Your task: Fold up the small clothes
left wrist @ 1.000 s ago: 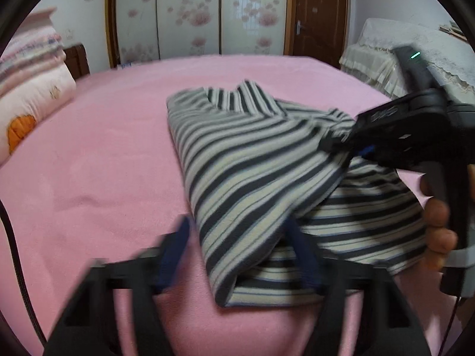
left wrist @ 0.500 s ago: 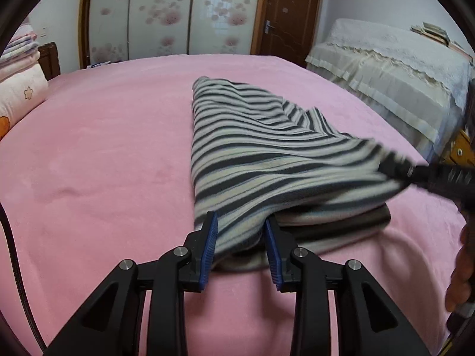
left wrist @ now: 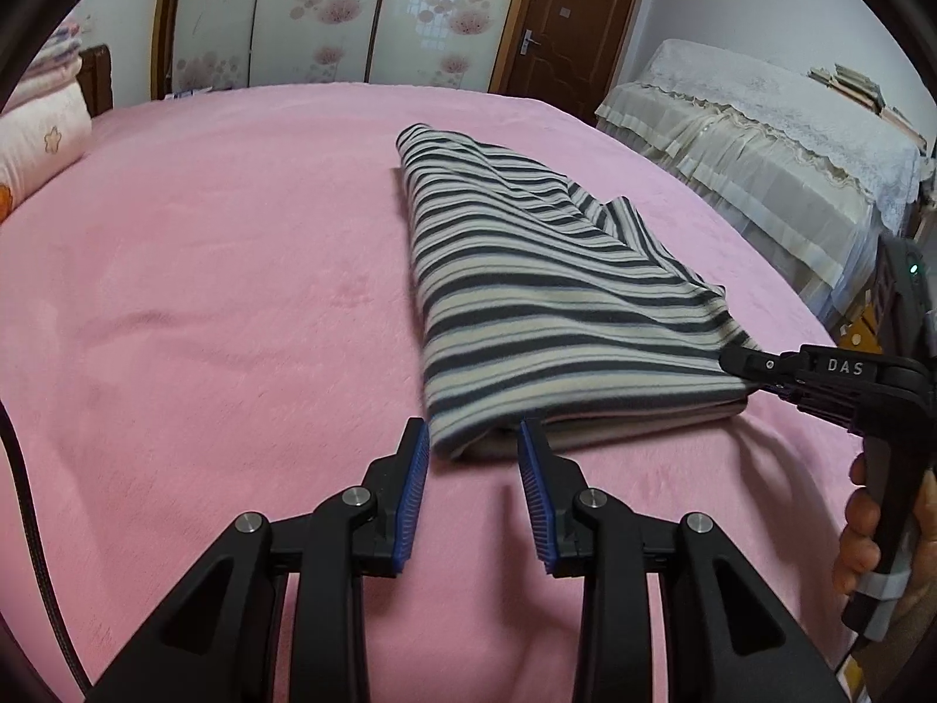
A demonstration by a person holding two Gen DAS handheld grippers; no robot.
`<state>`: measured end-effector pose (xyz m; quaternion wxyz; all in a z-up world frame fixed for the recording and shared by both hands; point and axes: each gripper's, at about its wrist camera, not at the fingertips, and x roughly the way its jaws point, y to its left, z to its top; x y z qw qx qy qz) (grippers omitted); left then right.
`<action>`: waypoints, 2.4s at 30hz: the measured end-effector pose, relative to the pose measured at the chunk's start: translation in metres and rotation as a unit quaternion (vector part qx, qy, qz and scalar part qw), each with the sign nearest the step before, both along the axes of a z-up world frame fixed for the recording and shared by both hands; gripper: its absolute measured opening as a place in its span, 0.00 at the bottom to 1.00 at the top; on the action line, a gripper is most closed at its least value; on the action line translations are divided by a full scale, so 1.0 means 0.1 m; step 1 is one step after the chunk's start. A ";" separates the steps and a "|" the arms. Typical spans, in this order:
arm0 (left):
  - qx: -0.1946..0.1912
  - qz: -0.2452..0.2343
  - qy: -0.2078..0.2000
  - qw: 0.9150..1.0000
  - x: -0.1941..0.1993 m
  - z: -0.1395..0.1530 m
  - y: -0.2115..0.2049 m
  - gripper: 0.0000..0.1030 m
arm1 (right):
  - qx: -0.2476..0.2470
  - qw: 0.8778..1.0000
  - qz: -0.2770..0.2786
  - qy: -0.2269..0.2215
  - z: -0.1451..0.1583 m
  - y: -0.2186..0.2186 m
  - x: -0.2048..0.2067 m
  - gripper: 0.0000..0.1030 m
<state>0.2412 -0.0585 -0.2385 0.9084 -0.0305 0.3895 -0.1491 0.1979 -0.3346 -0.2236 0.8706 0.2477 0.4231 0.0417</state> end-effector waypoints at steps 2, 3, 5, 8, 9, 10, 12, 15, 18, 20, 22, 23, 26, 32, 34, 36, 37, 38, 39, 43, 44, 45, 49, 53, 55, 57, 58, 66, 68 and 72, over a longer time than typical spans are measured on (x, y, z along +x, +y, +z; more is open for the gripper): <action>0.001 0.005 0.002 1.000 -0.03 0.02 0.08 0.30 | -0.002 1.000 -0.002 0.004 0.00 -0.02 -0.02 0.10; 0.003 0.007 0.004 1.000 -0.04 0.03 0.10 0.30 | -0.002 1.000 -0.003 0.005 0.00 -0.02 -0.04 0.11; 0.005 0.005 0.009 1.000 -0.05 0.08 0.13 0.30 | -0.010 1.000 -0.009 0.009 0.02 -0.05 -0.07 0.15; 0.008 -0.011 0.009 1.000 0.02 0.21 0.09 0.30 | -0.013 1.000 -0.006 0.004 0.12 -0.08 -0.09 0.20; 0.009 -0.016 0.006 1.000 0.05 0.27 0.06 0.31 | -0.013 1.000 -0.003 0.002 0.17 -0.10 -0.07 0.21; 0.009 -0.025 0.002 1.000 0.11 0.33 0.03 0.31 | -0.012 1.000 -0.001 -0.002 0.22 -0.12 -0.04 0.24; 0.011 -0.038 -0.012 0.999 0.26 0.45 -0.05 0.46 | -0.014 1.000 -0.002 -0.009 0.31 -0.17 0.06 0.27; 0.000 -0.044 -0.025 0.999 0.62 0.59 -0.14 0.58 | -0.003 1.000 0.001 -0.019 0.43 -0.29 0.33 0.33; 0.002 -0.042 -0.013 0.999 1.13 0.57 -0.24 0.59 | 0.011 1.000 0.008 -0.016 0.42 -0.43 0.74 0.35; 0.007 -0.037 0.006 0.999 1.51 0.50 -0.29 0.59 | 0.033 0.999 0.009 -0.004 0.36 -0.53 1.05 0.35; 0.014 -0.027 0.029 0.999 1.87 0.39 -0.32 0.59 | 0.054 0.998 0.004 0.015 0.25 -0.64 1.33 0.35; 0.017 -0.022 0.040 0.999 2.02 0.35 -0.33 0.59 | 0.071 0.997 -0.001 0.026 0.17 -0.70 1.47 0.35; 0.009 -0.007 0.071 0.997 2.37 0.21 -0.31 0.59 | 0.097 0.994 -0.002 0.051 -0.01 -0.76 1.72 0.35; -0.013 0.005 0.107 0.994 2.69 -0.05 -0.31 0.59 | 0.085 0.995 0.027 0.049 -0.11 -0.64 1.90 0.35; -0.010 0.009 0.106 0.994 2.73 -0.09 -0.32 0.59 | 0.045 0.998 0.036 0.035 -0.07 -0.56 1.91 0.21; 0.004 0.015 0.102 0.995 2.75 -0.12 -0.33 0.58 | 0.017 0.999 0.037 0.018 -0.02 -0.52 1.89 0.09; 0.013 0.019 0.096 0.995 2.75 -0.14 -0.34 0.57 | 0.012 0.999 0.029 0.007 0.00 -0.54 1.85 0.09; 0.017 0.018 0.093 0.995 2.75 -0.16 -0.34 0.54 | 0.014 1.000 0.021 0.002 0.00 -0.56 1.82 0.09; 0.025 0.016 0.092 0.995 2.74 -0.20 -0.36 0.53 | 0.019 1.000 0.011 0.001 -0.04 -0.59 1.80 0.08; 0.040 0.013 0.080 0.996 2.68 -0.25 -0.40 0.53 | 0.019 1.000 -0.008 0.009 -0.21 -0.63 1.73 0.07; 0.042 0.011 0.079 0.996 2.68 -0.26 -0.41 0.53 | 0.019 1.000 -0.012 0.009 -0.24 -0.63 1.72 0.07; 0.046 0.010 0.076 0.996 2.65 -0.27 -0.42 0.54 | 0.018 1.000 -0.017 0.008 -0.25 -0.62 1.70 0.07; 0.047 0.011 0.073 0.996 2.64 -0.29 -0.44 0.55 | 0.011 0.999 -0.030 0.005 -0.27 -0.62 1.66 0.07; 0.053 0.016 0.078 0.995 2.66 -0.22 -0.44 0.62 | -0.012 1.000 -0.021 0.007 -0.16 -0.55 1.70 0.07; 0.055 0.017 0.084 0.995 2.64 -0.18 -0.44 0.67 | -0.021 1.000 -0.015 0.009 -0.04 -0.52 1.70 0.08; 0.056 0.019 0.083 0.995 2.62 -0.12 -0.44 0.71 | -0.030 0.999 -0.020 0.005 0.05 -0.56 1.64 0.08; 0.059 0.020 0.082 0.995 2.60 -0.08 -0.45 0.72 | -0.031 0.999 -0.020 0.000 0.13 -0.56 1.62 0.08; 0.046 -0.027 0.035 0.998 2.09 0.40 -0.65 0.84 | -0.033 0.997 0.046 -0.056 0.68 -0.16 1.29 0.08; 0.043 -0.045 0.031 0.998 1.93 0.44 -0.75 0.84 | -0.044 0.995 0.071 -0.059 0.68 0.03 1.19 0.08; 0.044 -0.050 0.037 0.997 1.71 0.33 -0.82 0.84 | -0.074 0.992 0.095 -0.039 0.49 0.24 1.03 0.08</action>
